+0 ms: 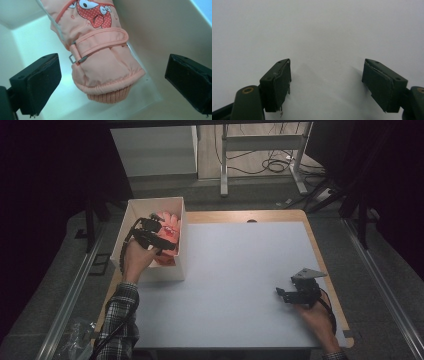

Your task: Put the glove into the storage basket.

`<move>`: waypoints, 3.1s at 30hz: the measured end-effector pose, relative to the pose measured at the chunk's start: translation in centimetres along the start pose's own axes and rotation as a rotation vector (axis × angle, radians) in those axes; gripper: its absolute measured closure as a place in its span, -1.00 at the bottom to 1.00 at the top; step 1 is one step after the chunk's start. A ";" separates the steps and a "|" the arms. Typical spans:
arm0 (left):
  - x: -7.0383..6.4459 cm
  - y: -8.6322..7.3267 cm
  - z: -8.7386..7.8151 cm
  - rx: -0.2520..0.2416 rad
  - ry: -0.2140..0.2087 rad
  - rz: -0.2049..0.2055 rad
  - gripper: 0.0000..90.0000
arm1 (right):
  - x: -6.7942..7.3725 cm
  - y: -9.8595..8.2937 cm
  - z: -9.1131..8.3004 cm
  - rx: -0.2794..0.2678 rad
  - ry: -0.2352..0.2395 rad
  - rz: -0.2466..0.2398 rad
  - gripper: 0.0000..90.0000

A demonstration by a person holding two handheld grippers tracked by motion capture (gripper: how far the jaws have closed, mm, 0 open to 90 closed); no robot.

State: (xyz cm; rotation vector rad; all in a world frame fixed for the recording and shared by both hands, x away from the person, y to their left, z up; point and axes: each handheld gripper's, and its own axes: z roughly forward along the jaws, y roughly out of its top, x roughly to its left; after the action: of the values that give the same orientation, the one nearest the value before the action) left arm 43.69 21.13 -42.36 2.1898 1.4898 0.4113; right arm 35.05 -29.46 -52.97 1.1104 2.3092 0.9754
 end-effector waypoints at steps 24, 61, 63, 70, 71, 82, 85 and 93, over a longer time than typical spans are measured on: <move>-0.6 -3.8 -3.4 -0.121 -0.049 0.072 -0.97 | 0.0 0.0 0.0 0.000 -0.002 0.000 -0.49; -6.7 -9.4 -3.6 -0.215 -0.183 0.190 -0.99 | 0.0 0.0 0.0 0.003 -0.007 0.000 -0.51; -7.1 -9.5 -3.4 -0.215 -0.193 0.197 -0.99 | 0.0 0.0 0.0 0.003 -0.007 0.000 -0.51; -9.4 -9.7 -2.6 -0.226 -0.247 0.225 -0.98 | 0.0 0.0 0.0 0.002 -0.007 0.001 -0.51; -9.4 -9.7 -2.6 -0.226 -0.247 0.225 -0.98 | 0.0 0.0 0.0 0.002 -0.007 0.001 -0.51; -12.6 -9.9 -0.9 -0.228 -0.306 0.286 -0.98 | 0.0 0.0 0.0 0.002 -0.007 0.001 -0.51; -13.1 -10.0 -0.4 -0.225 -0.310 0.296 -0.98 | 0.0 0.0 0.0 0.002 -0.007 0.001 -0.51; -14.4 -10.4 1.1 -0.224 -0.331 0.317 -0.98 | 0.0 0.0 0.0 0.002 -0.007 0.001 -0.51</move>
State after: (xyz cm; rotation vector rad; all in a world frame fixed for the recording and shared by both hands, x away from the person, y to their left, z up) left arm 30.70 10.78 -48.61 2.1855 0.8831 0.2820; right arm 35.04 -29.45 -52.96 1.1141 2.3044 0.9685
